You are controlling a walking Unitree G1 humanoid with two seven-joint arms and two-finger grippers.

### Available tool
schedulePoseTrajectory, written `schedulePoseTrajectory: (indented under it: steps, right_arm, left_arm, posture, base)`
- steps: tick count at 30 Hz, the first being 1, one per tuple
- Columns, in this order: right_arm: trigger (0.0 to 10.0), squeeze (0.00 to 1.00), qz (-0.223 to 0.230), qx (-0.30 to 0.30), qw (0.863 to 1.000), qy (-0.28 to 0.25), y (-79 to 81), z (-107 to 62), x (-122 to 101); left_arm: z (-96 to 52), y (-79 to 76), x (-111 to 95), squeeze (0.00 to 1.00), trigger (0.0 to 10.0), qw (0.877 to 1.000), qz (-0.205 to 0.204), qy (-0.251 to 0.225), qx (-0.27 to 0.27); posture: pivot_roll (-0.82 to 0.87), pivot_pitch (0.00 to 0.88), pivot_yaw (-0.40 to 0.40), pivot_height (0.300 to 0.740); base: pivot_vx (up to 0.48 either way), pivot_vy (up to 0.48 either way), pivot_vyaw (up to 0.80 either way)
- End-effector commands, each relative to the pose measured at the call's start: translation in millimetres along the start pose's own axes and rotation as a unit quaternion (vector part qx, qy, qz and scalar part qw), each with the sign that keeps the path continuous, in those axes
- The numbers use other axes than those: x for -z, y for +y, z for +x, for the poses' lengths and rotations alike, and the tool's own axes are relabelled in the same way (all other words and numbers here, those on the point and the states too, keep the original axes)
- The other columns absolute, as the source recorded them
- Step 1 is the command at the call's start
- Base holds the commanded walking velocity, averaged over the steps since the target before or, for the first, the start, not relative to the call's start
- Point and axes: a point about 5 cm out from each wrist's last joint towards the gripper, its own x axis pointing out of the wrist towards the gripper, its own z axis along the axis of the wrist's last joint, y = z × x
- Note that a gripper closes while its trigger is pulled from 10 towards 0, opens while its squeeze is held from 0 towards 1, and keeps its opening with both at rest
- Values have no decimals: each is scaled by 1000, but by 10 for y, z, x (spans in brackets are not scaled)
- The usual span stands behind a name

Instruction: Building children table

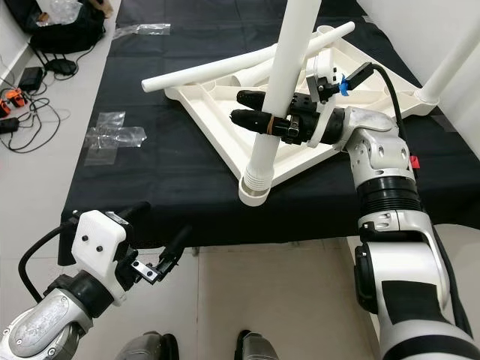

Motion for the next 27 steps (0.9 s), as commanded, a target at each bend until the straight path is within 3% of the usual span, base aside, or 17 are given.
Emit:
schedulePoseTrajectory:
  steps: [1, 11, 24, 27]
  right_arm:
    - [10000, 0, 17, -11, 1000, 10, 46, -20, 114]
    - [10000, 0, 18, -47, 999, 9, 156, 37, 181]
    - [10000, 0, 12, -52, 999, 8, 199, 107, 185]
    - [10000, 0, 9, -29, 999, 24, 201, 132, 249]
  left_arm:
    - [-22, -4, -4, 0, 10000, 1000, 1, 5, 6]
    - [-6, 17, -32, 0, 10000, 1000, 4, 4, 7]
    - [31, -48, -51, 0, 10000, 1000, -7, -2, 29]
    - [33, -54, -55, 0, 10000, 999, -8, -3, 31]
  posture:
    - [106, 251, -20, 740]
    - [111, 245, -14, 740]
    - [104, 226, -16, 740]
    - [106, 225, -19, 740]
  base:
    - [0, 0, 0]
    - [0, 0, 0]
    - [0, 0, 0]
    - [0, 0, 0]
